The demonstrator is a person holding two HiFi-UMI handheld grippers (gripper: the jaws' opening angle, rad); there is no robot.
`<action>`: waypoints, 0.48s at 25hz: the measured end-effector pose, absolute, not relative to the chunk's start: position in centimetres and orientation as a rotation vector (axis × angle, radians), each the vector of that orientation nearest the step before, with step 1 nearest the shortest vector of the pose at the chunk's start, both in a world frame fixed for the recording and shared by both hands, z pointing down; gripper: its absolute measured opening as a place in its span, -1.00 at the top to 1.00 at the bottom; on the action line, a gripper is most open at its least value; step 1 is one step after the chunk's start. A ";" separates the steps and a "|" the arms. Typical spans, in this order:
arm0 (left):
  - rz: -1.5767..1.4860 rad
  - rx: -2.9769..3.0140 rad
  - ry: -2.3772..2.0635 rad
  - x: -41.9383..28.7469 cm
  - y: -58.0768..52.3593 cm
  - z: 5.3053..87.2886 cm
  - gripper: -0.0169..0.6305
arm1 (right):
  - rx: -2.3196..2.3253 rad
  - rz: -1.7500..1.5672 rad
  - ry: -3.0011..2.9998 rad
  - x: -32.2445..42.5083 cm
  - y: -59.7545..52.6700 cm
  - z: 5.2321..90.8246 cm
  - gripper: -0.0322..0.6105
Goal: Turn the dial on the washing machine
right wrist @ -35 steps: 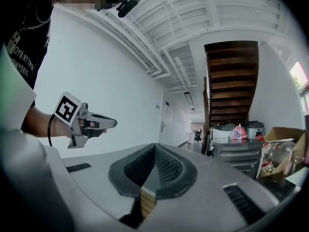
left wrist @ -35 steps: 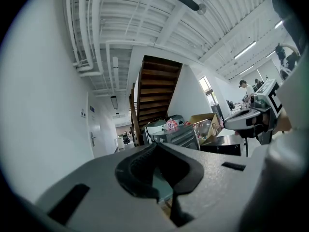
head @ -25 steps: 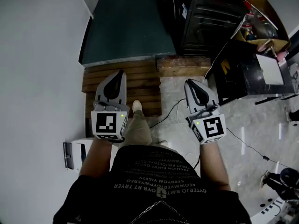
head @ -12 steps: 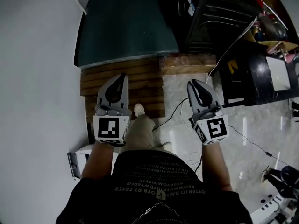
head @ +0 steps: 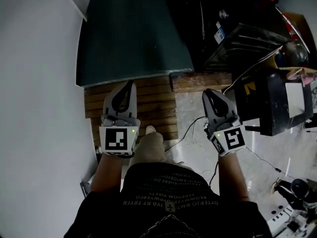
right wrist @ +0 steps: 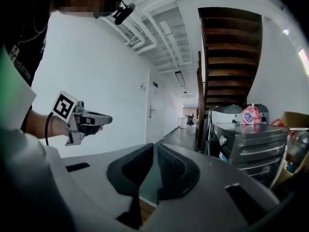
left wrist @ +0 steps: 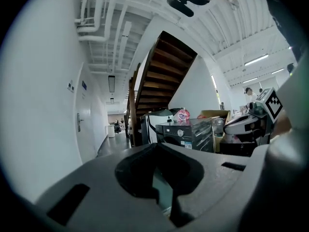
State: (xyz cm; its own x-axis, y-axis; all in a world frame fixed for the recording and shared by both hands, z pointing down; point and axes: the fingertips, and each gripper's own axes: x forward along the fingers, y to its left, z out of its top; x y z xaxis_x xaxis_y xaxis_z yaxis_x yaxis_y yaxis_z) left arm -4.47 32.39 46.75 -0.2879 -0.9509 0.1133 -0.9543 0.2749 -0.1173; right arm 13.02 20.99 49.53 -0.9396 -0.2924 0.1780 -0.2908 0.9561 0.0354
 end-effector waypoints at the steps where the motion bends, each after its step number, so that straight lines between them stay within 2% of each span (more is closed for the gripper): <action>1: 0.252 1.862 -2.473 -6.3 31.9 46.4 0.94 | 0.445 -0.008 -2.923 11.4 20.4 48.8 0.82; 6: 0.236 1.945 -2.383 -12.0 28.0 43.6 0.94 | 0.513 -0.038 -2.913 5.7 17.8 44.2 0.83; 12: 0.193 2.026 -2.305 -12.1 22.0 42.5 0.94 | 0.604 -0.038 -2.865 5.0 13.6 42.6 0.83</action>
